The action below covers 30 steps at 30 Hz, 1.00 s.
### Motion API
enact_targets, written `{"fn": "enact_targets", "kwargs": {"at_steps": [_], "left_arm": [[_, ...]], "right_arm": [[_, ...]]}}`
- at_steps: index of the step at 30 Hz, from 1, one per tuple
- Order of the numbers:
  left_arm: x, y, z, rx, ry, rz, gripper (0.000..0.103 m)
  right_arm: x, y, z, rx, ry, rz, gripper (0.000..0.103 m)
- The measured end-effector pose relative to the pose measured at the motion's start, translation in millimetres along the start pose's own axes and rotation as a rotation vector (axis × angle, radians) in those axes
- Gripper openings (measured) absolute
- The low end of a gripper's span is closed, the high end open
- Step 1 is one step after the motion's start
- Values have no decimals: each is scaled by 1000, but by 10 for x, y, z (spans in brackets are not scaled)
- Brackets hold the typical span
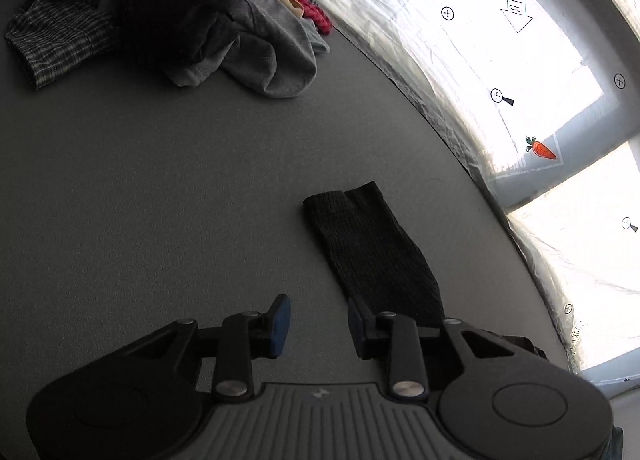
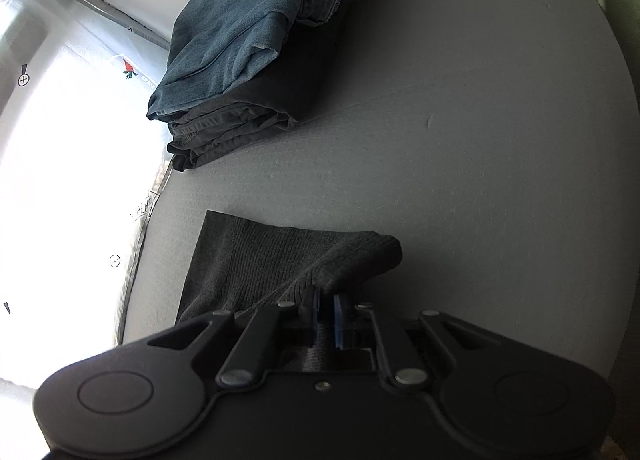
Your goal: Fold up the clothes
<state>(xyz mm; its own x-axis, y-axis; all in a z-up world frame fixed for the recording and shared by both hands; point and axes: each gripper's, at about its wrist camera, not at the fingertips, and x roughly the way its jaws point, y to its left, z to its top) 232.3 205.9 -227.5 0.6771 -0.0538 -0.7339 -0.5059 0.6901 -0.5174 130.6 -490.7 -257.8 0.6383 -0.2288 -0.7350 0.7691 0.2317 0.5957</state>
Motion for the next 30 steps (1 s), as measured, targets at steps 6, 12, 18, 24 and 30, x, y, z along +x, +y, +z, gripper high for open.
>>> {"fn": "enact_targets", "kwargs": {"at_steps": [6, 12, 18, 24, 30], "left_arm": [[374, -260, 283, 95, 1, 68, 49], [750, -370, 454, 78, 17, 125, 53], [918, -599, 447, 151, -2, 185, 54], [871, -619, 367, 192, -35, 237, 10], [496, -589, 407, 139, -110, 216, 5]], "right_arm": [[72, -31, -60, 19, -12, -66, 28], [105, -83, -147, 63, -66, -140, 40], [178, -64, -226, 68, -77, -193, 47], [272, -28, -298, 10, -60, -210, 49], [270, 9, -255, -44, -75, -149, 5]]}}
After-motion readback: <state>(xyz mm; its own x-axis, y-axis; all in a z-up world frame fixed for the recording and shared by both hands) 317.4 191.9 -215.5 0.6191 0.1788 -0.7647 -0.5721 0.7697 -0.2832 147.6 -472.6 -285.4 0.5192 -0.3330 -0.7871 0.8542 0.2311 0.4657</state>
